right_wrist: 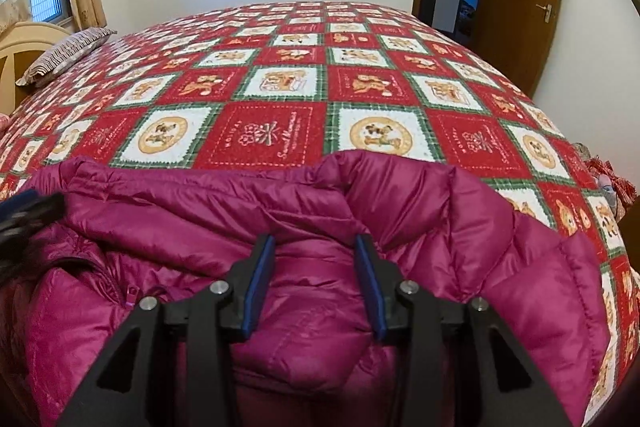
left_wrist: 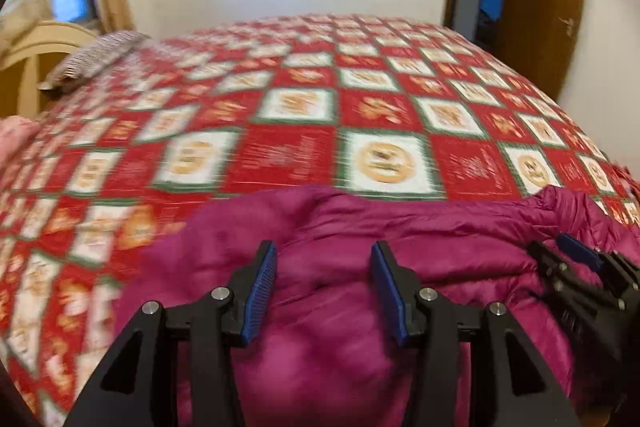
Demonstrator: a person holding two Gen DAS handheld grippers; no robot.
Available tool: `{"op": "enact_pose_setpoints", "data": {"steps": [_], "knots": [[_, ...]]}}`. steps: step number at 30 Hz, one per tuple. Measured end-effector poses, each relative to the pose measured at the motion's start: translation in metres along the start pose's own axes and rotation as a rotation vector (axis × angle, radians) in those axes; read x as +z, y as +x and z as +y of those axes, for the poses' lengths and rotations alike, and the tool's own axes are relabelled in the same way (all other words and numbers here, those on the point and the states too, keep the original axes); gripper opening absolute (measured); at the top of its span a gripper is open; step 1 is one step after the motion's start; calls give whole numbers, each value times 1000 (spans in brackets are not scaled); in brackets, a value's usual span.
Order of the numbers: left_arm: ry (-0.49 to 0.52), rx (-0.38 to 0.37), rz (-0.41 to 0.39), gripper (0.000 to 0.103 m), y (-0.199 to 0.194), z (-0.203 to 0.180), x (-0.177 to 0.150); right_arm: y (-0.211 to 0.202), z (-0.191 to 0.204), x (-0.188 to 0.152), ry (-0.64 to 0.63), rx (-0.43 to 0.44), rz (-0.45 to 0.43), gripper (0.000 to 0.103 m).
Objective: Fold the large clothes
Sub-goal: 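Open the left tool and hold both tools over the folded jacket, then move both tools to the hem of the folded magenta jacket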
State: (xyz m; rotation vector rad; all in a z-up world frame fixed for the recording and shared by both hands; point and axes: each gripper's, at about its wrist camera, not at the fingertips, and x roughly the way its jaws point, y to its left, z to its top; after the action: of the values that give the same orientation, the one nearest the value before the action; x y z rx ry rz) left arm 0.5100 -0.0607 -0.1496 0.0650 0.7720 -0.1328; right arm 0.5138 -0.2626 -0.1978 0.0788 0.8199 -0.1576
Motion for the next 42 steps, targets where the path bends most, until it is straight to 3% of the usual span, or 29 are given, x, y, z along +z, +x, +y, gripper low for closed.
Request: {"op": "enact_pose_setpoints", "data": {"steps": [4, 5, 7, 9, 13, 17, 21, 23, 24, 26, 32, 42], "knots": [[-132, 113, -24, 50, -9, 51, -18, -1, -1, -1, 3, 4, -4, 44], [-174, 131, 17, 50, 3, 64, -25, -1, 0, -1, 2, 3, -4, 44], [-244, 95, 81, 51, 23, 79, -33, -1, 0, -1, -2, -2, -3, 44], [-236, 102, 74, 57, 26, 77, -31, -1, 0, -1, -4, -5, -3, 44], [-139, 188, 91, 65, 39, 57, -28, -1, 1, 0, -3, -6, -5, 44], [-141, 188, 93, 67, 40, 60, -28, -2, -4, 0, 9, 21, -5, 47], [-133, 81, 151, 67, 22, 68, -25, -25, -18, 2, 55, 102, 22, 49], [-150, -38, 90, 67, -18, 77, -28, -58, -29, -3, 99, 157, -22, 56], [-151, -71, 65, 67, -32, 78, -30, -80, -36, -7, 116, 185, -44, 62], [-126, -153, 15, 67, -71, 80, -38, -114, -43, -19, 119, 192, -70, 65], [-12, -245, -29, 67, -156, 79, -92, -217, -66, -95, 114, 200, -83, 70], [-32, -322, -18, 68, -244, 119, -193, -318, -105, -211, 140, 89, -65, 70]]}}
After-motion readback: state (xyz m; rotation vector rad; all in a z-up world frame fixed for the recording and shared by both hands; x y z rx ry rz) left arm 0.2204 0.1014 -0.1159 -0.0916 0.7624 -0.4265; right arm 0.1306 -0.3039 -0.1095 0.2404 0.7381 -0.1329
